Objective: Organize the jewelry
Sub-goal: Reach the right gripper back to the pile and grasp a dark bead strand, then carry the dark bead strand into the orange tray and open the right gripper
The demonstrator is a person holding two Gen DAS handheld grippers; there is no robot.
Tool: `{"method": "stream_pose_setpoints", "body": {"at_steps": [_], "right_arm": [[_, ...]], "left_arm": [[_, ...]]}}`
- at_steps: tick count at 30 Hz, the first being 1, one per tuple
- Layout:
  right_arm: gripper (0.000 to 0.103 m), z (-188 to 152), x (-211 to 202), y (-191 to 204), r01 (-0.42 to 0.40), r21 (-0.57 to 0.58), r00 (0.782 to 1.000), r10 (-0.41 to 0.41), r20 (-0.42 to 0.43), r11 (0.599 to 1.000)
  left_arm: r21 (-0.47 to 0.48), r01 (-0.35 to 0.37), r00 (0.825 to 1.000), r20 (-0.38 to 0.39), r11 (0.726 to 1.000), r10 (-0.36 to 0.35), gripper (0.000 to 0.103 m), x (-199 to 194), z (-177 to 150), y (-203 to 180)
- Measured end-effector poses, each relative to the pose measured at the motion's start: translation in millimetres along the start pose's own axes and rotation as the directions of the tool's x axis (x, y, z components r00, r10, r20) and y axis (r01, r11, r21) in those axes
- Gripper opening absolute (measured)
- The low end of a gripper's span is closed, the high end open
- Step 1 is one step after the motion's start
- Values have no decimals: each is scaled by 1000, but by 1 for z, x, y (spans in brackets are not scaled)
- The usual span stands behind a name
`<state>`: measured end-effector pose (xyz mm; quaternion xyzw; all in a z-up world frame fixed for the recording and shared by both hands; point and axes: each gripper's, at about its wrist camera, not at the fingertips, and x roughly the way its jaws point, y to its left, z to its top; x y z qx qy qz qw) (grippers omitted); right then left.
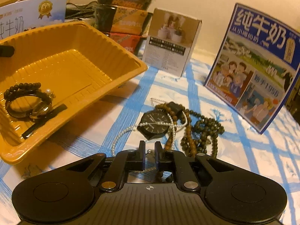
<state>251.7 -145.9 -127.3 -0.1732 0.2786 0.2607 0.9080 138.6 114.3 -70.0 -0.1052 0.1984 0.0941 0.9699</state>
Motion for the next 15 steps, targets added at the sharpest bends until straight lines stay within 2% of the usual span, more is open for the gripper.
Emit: {"method": "stream_pose_setpoints", "body": {"at_steps": [5,8,11,15], "right_arm": [[9,9,-18,4,-23,24,998,21,56,999],[10,20,-34,7,-68,61,993,62,101,996],[10,33,-52,13,-157,114,979,139,146,981],[10,46,-67,22,-293,176,948,262,182,940]], "left_arm": [[1,0,1000,0,1000,0,5,0,0,0],[-2,0,1000,-1,1000,0,5,0,0,0],[-3,0,1000,0,1000,0,5,-1,0,0],[-4,1,1000,-1,1000,-1,5,0,0,1]]}}
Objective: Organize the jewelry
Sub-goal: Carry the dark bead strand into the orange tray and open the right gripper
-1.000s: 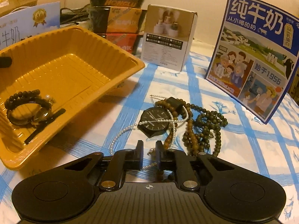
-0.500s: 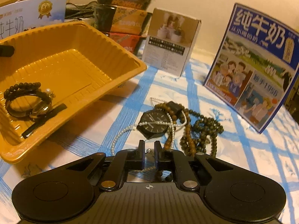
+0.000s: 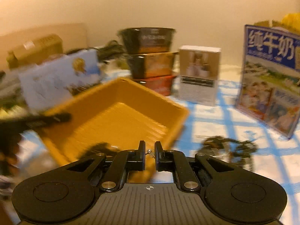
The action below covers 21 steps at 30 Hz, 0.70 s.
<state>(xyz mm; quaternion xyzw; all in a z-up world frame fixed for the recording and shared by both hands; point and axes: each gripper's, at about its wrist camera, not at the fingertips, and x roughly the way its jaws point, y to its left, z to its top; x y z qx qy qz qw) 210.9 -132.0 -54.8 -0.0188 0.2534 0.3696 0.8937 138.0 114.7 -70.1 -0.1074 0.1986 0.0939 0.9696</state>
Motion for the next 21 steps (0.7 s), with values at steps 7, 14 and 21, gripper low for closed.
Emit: {"method": "stream_pose_setpoints", "body": {"at_steps": [7,14,21], "right_arm": [[10,4,15,25,-116,76,991,121,-59,990],[13,-2,20,34,-140,132,986,151,-73,981],[35,-8,-8,26,-108,185,994,112,-11,977]], "left_arm": [[-3,0,1000,1,1000,0,5,0,0,0],[-5,3,1000,1,1000,-3,5,1,1,2],[-9,1,1000,-1,1000,-1,5,0,0,2]]}}
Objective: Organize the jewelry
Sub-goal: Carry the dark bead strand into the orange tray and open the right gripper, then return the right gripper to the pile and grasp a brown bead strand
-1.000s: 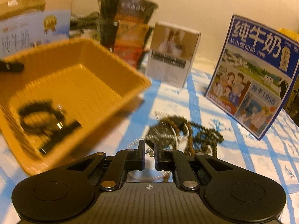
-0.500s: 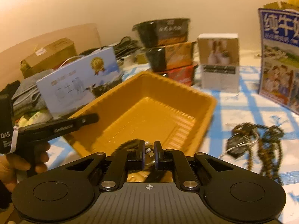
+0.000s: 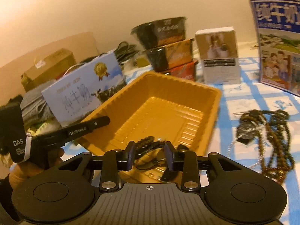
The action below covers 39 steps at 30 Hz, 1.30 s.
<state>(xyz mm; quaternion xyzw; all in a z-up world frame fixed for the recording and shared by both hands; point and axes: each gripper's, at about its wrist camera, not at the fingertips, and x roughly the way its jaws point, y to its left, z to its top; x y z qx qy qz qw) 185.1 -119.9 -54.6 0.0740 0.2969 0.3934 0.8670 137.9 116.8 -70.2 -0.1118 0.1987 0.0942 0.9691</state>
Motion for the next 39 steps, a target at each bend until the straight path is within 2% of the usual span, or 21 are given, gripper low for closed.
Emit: {"method": "stream_pose_setpoints", "body": {"at_steps": [4,7,12,16,19,27,28,29,32,36,39], "right_arm": [[35,-7,-21,-16,88,24,996,-88,11,996],[35,-15,-34,-37,176,68,984,-177,1,982],[35,-27,-53,-76,343,127,939,-341,-33,931],[33,-34,-59,-98,391,145,920,-389,-39,909],[20,-35,-55,-106,405,142,914,-402,-48,903],[18,-33,-32,-115,426,149,905,-420,-68,892],[14,-34,-29,-116,432,148,902,-425,-75,890],[4,-34,-27,-117,440,143,898,-433,-79,886],[4,-35,-32,-116,452,145,892,-446,-74,880],[5,-40,-50,-115,418,188,909,-410,-82,889],[5,-41,-57,-116,413,187,911,-406,-76,891]], "left_arm": [[0,0,1000,-1,1000,0,5,-1,-1,0],[1,0,1000,-1,1000,0,5,-1,-1,0],[1,-1,1000,-2,1000,1,5,-1,-1,0],[8,-1,1000,-1,1000,1,5,-2,-2,-1],[10,-3,1000,-2,1000,3,5,-1,-1,-1],[16,-4,1000,-2,1000,4,5,-1,0,-2],[16,-4,1000,-2,1000,4,5,-1,0,-2],[15,-4,1000,-2,1000,4,5,-1,0,-2],[17,-3,1000,-2,1000,3,5,-1,0,-2],[11,-2,1000,-1,1000,2,5,-2,0,-2],[11,-3,1000,-2,1000,3,5,-2,0,-1]]}}
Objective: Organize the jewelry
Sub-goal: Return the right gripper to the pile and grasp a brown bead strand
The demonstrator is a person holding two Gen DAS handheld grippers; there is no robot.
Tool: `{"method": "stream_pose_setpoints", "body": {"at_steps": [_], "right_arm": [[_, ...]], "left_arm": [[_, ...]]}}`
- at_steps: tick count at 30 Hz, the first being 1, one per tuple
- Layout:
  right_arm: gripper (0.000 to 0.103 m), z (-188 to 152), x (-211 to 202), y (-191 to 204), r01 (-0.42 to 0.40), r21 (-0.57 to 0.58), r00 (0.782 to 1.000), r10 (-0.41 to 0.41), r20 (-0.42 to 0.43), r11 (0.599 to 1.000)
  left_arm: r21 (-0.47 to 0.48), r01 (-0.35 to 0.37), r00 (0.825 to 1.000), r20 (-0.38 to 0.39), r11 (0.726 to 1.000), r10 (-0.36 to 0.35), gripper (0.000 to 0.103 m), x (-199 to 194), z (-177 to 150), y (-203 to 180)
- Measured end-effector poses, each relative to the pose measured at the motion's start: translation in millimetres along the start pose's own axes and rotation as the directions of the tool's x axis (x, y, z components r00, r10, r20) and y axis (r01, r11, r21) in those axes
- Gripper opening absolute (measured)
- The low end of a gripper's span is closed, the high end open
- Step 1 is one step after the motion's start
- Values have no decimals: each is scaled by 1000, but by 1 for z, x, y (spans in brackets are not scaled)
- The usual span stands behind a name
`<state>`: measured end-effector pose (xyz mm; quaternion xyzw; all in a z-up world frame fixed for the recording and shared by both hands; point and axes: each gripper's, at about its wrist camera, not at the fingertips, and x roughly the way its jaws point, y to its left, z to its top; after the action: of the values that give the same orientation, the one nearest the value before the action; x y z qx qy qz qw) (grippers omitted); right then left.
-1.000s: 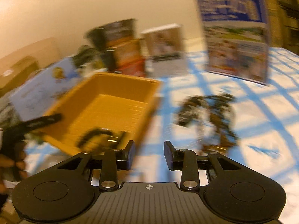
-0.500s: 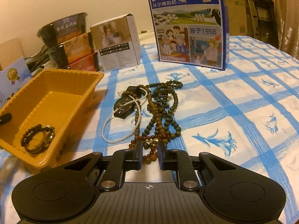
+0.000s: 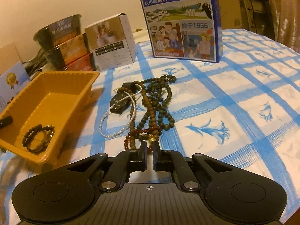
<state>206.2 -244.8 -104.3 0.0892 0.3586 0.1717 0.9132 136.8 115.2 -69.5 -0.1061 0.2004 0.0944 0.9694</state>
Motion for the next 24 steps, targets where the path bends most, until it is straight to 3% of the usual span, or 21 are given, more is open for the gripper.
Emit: {"method": "stream_pose_setpoints", "body": {"at_steps": [3,11,16,20,24], "right_arm": [[6,7,3,-3,31,-34,1000,-30,8,999],[6,17,31,-5,-5,-189,999,-2,-34,982],[7,17,38,6,-16,-318,999,2,-42,948],[8,14,44,18,-10,-451,998,-16,-55,893],[9,10,48,30,-2,-599,997,-42,-59,801]], "left_arm": [[0,0,1000,0,1000,0,5,0,0,0],[3,0,1000,0,1000,0,5,0,0,1],[4,0,1000,3,1000,0,5,0,-1,0],[2,1,1000,1,1000,-1,5,0,0,1],[2,1,1000,1,1000,-1,5,0,0,1]]}}
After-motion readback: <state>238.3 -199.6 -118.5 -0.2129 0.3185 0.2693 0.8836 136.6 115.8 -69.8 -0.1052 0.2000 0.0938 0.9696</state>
